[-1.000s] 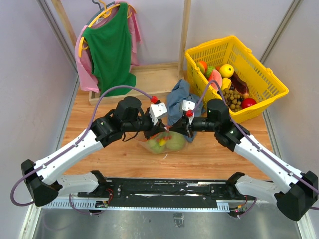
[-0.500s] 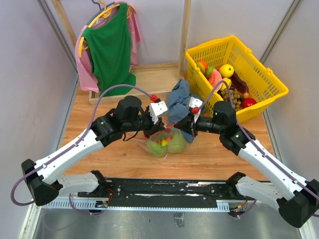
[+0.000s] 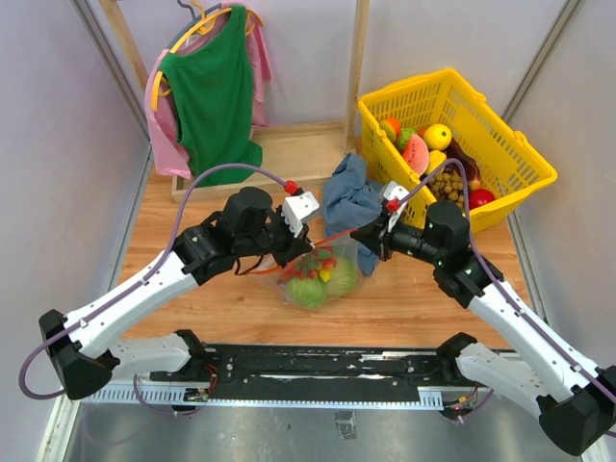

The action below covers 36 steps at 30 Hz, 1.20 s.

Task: Place the food in the zip-top bag and seal the zipper
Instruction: Zip the zipper food storage bag at the center of the board.

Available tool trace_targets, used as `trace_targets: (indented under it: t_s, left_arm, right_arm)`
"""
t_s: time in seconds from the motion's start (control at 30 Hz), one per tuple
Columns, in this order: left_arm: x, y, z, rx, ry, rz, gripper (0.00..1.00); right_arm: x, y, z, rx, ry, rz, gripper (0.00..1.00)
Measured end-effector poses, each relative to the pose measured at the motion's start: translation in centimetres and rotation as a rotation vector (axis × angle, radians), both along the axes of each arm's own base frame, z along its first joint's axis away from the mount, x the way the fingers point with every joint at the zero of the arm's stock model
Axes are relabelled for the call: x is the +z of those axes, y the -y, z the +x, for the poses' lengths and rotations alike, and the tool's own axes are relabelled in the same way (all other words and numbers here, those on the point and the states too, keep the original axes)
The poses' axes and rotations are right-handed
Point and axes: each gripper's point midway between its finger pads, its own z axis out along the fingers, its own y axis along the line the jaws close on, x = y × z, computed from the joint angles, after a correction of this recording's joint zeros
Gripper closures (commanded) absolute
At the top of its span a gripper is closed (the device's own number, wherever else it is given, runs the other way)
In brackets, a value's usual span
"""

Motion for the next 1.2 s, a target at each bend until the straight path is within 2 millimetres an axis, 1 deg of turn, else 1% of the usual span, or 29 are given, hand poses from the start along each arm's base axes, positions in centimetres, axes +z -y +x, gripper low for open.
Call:
trace_targets:
  t_s: [0.1,0.3,0.47,0.6,0.77,0.97,1.13,1.2]
  left_arm:
    - [-0.4,-0.4,-0.1,0.028,-0.022,0.000,0.93]
    - [-1.1,-1.0,0.0,0.081,-0.059,0.013,0.93]
    - [-1.5,-1.3,0.0,0.113,-0.082,0.013,0.93]
    - [-1.7,-1.6,-0.1,0.140,-0.104,0.013,0.93]
    - [-2.1,-2.3,-0.3,0.199,-0.137,0.011,0.93]
    - [-1.8,-3.9,-0.2,0.308,-0.156,-0.006,0.93]
    - [-2.8,-5.8,0.1,0.423,-0.177,0.012,0.94]
    - [-3.2,-6.6,0.4,0.473,-0.186,0.004,0.94]
  right_arm:
    - [-0.6,0.6,0.4,-0.049,-0.024,0.001,0.99]
    - [-1.0,2.1,1.6,-0.146,-0.053,0.003,0.99]
    - [-1.5,3.2,2.1,-0.206,-0.076,-0.003,0.99]
    - [-1.4,4.4,2.5,-0.263,-0.091,0.004,0.99]
    - [-1.8,5.6,2.9,-0.339,-0.125,0.006,0.99]
    - [-2.0,7.1,3.4,-0.427,-0.157,0.020,0.99]
    - [-1.9,8.8,4.4,-0.524,-0.156,0.029,0.99]
    - [-1.9,8.9,4.5,-0.536,-0.159,0.032,0.99]
